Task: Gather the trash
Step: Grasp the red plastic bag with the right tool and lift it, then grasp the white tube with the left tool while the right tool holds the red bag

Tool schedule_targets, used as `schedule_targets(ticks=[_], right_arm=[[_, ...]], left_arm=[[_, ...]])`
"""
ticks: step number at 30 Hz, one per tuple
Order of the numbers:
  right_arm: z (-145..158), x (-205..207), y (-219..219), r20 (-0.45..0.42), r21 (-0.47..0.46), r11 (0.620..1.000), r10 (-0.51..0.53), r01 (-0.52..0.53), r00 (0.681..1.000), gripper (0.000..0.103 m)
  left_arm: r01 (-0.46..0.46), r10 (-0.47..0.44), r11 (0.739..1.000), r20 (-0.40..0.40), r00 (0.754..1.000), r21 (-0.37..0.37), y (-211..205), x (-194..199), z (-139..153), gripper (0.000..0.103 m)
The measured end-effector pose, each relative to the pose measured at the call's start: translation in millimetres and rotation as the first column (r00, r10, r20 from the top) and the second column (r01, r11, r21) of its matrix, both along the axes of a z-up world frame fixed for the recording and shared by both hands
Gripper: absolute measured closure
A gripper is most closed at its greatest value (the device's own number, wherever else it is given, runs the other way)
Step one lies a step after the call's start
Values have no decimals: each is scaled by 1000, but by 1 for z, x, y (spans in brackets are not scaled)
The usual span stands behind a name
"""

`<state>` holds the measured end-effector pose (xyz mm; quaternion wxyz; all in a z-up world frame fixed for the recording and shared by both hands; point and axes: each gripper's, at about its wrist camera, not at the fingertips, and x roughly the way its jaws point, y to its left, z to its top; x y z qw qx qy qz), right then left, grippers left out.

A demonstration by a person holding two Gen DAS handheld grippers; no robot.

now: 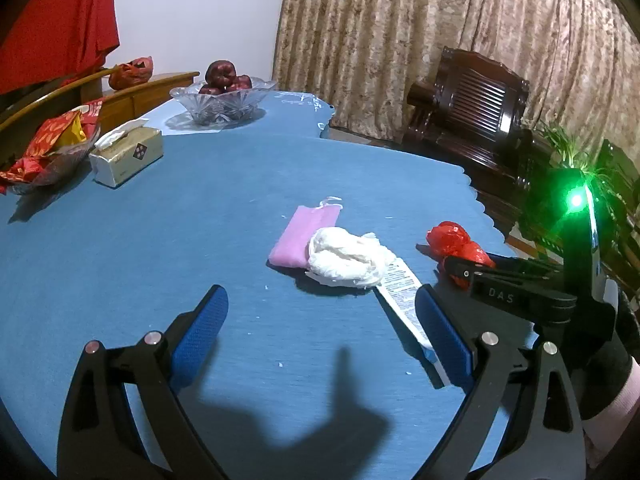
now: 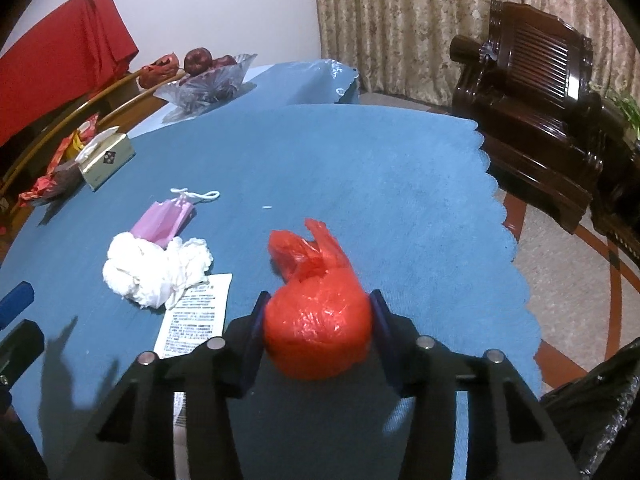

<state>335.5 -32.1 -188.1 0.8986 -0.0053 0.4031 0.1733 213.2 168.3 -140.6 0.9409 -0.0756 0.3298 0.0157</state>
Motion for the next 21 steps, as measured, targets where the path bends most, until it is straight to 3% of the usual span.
schedule_targets(ticks=[11,21], right_arm=[[33,-31,-22,65,31,999,-33,31,997,58],[50,-64,-62,89,57,994,-98,93,991,58]], left_arm=[[27,-27,1000,4,1000,3,-18,-3,4,11],[97,-97,995,-29,995,-11,-62,-1,-11,11]])
